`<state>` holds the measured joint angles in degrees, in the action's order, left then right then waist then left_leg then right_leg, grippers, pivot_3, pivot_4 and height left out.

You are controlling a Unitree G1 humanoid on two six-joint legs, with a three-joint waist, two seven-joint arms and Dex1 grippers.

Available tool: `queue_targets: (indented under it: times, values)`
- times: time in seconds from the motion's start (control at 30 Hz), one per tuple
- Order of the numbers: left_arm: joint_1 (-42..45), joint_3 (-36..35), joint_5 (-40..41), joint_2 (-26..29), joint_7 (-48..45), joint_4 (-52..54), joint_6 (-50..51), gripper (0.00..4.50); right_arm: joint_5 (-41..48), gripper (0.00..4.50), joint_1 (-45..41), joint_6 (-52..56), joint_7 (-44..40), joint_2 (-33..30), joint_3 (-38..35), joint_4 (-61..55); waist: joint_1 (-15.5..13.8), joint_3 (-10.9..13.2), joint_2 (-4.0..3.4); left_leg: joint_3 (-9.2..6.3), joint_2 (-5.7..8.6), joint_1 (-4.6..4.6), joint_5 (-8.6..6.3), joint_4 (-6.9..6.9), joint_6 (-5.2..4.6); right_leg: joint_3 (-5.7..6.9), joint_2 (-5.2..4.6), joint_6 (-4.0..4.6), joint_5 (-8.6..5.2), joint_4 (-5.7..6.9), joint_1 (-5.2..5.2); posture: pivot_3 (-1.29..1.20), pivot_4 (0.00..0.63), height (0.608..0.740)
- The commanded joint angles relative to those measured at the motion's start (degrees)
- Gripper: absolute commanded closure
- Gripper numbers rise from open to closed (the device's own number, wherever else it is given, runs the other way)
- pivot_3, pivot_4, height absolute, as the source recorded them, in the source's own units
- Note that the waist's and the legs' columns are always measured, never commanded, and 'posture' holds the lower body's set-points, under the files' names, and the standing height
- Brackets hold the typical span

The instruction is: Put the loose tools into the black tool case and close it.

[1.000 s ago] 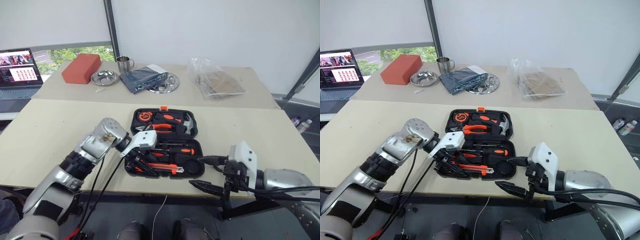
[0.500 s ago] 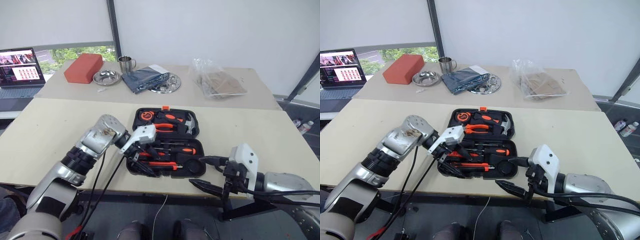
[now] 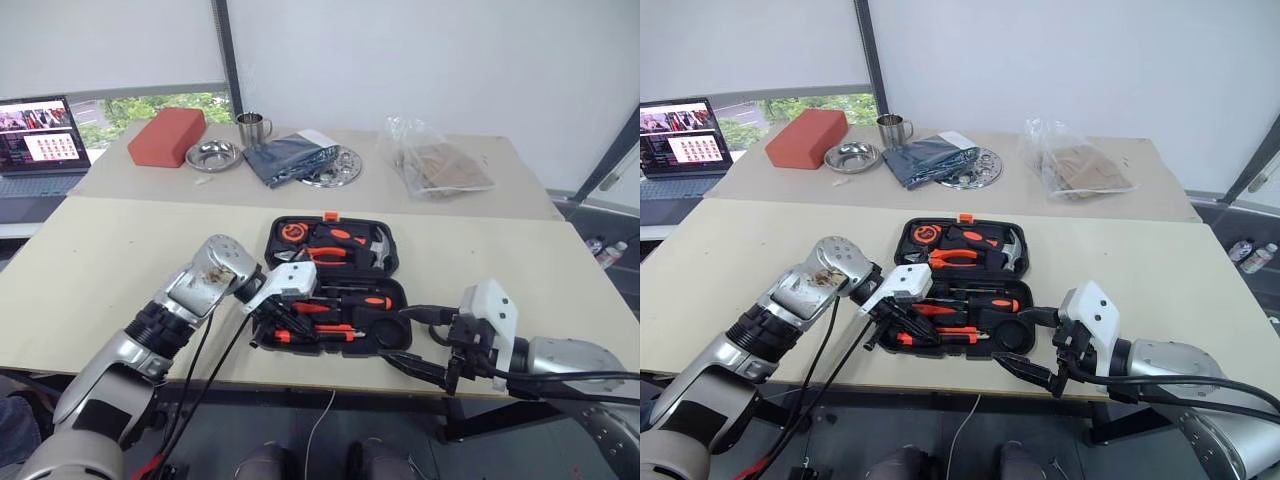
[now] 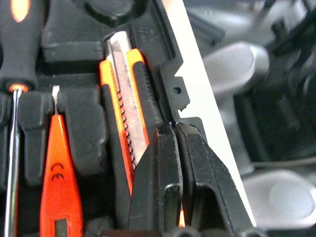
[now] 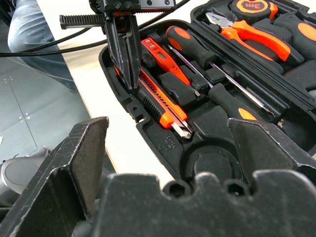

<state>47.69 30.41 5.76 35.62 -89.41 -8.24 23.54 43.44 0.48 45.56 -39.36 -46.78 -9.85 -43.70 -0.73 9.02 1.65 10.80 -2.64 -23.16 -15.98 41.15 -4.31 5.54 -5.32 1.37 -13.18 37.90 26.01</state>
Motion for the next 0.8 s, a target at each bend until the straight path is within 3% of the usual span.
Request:
queue_targets:
  times: [0.03,0.2,0.33,0.43,0.57,0.67,0.77,0.8]
  values:
    - [-1.27,3.46,-6.73,-0.74,4.32,-4.2,-3.21,4.41,0.74,0.0,-0.46,-1.22,0.22,0.23,-1.15,-1.18,-0.11,-0.05,-0.04,0.0,0.0,0.06,-0.01,0.0,-0.02,-0.01,-0.02,0.0,0.0,0.0,-0.06,0.0,0.15,0.736]
    - [-1.48,-0.36,-4.27,0.6,3.89,-3.15,-1.65,4.41,1.15,0.0,1.67,-1.09,0.29,-0.14,-2.8,-2.19,-0.06,-0.1,-0.07,-0.09,-0.01,0.37,-0.21,0.01,-0.34,0.01,-0.13,-0.1,0.03,-0.07,-0.52,0.0,0.15,0.736]
    - [-1.31,-6.71,3.15,1.6,1.44,-0.87,2.57,4.41,1.93,0.0,4.64,-0.56,0.24,-0.89,-6.05,-2.56,0.17,-0.1,-0.07,-0.21,-0.04,0.39,-0.24,0.01,-0.38,0.03,-0.12,-0.11,0.04,-0.14,-0.59,0.0,0.15,0.736]
    - [-1.37,-14.74,10.75,3.47,-0.87,-0.09,3.98,3.67,1.34,0.0,10.95,-0.16,-2.57,-3.04,-12.74,-1.75,0.09,-0.09,-0.08,-0.22,-0.04,0.14,-0.16,0.0,-0.24,0.03,-0.06,-0.11,0.04,-0.12,-0.32,0.0,0.15,0.736]
    - [-2.44,-19.39,14.44,5.26,-1.52,0.41,2.49,2.16,-1.81,0.0,14.8,-2.18,-3.96,-4.63,-15.42,1.48,0.03,-0.1,-0.08,-0.24,0.01,-0.04,-0.13,0.11,-0.21,-0.02,-0.01,-0.02,0.09,-0.12,-0.21,0.0,0.15,0.736]
    - [-2.01,-20.71,21.69,7.96,-3.09,2.48,9.28,1.18,-5.89,0.0,14.39,-3.9,-3.87,-5.14,-13.13,5.45,0.06,-0.09,-0.07,-0.23,0.07,-0.06,-0.18,0.12,-0.29,-0.01,-0.03,-0.29,-0.05,-0.21,-0.25,0.0,0.15,0.736]
    - [-1.54,-20.7,22.28,7.85,-2.87,2.69,10.06,0.11,-9.21,0.0,11.8,-5.28,-3.4,-4.59,-8.42,8.47,0.09,-0.08,-0.05,-0.23,0.07,-0.06,-0.18,0.13,-0.29,-0.04,-0.03,-0.38,-0.09,-0.24,-0.25,0.0,0.15,0.736]
    - [-1.72,-20.59,21.69,7.68,-2.6,2.86,9.05,0.05,-11.04,0.0,9.83,-5.34,-2.1,-3.87,-6.0,10.38,0.08,-0.08,-0.05,-0.23,0.07,-0.04,-0.18,0.13,-0.29,-0.05,-0.04,-0.38,-0.1,-0.23,-0.28,0.0,0.15,0.736]
